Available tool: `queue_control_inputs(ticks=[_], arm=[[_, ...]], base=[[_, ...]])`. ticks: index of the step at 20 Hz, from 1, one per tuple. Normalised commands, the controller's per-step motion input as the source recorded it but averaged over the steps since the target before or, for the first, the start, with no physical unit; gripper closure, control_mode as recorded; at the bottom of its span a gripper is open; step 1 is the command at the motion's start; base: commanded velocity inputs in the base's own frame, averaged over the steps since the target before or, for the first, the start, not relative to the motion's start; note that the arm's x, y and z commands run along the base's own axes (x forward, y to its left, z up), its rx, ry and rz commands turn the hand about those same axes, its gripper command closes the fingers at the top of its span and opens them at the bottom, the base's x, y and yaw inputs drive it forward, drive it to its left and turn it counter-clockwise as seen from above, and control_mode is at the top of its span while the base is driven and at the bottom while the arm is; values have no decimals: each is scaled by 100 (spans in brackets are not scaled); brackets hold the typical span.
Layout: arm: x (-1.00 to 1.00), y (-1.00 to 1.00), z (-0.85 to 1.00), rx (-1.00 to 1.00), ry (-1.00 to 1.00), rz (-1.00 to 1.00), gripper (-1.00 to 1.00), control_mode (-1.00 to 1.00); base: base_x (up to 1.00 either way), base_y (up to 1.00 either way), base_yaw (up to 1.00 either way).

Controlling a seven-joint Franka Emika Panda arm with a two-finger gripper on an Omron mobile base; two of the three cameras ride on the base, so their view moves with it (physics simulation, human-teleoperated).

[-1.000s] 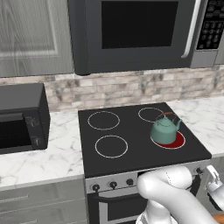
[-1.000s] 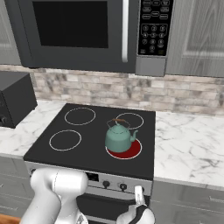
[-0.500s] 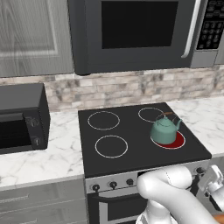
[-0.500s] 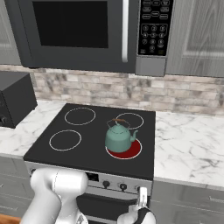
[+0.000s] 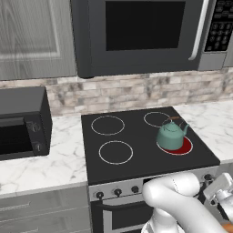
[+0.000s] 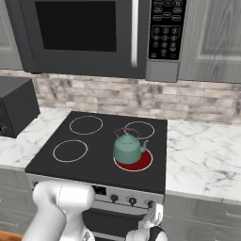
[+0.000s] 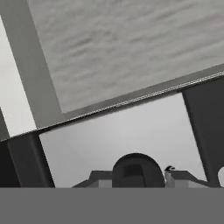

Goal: Lower the heat of the kettle.

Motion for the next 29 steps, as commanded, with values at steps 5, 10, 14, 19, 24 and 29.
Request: queue_control_inputs(ticks=[5, 10, 14, 19, 24, 29], arm=[[-7, 0, 0, 21, 0, -2, 100, -100], [-5, 0, 0, 21, 0, -2, 100, -100], [-1, 0, 3, 21, 0, -1, 100, -100], [1, 0, 21, 20, 1, 0, 100, -100], [2, 0, 19, 19, 1, 0, 100, -100], [0, 0, 20, 19, 1, 0, 100, -100]], base=[[0, 0, 0], [0, 0, 0], [0, 0, 0], [0, 0, 0], [0, 0, 0], [0, 0, 0]])
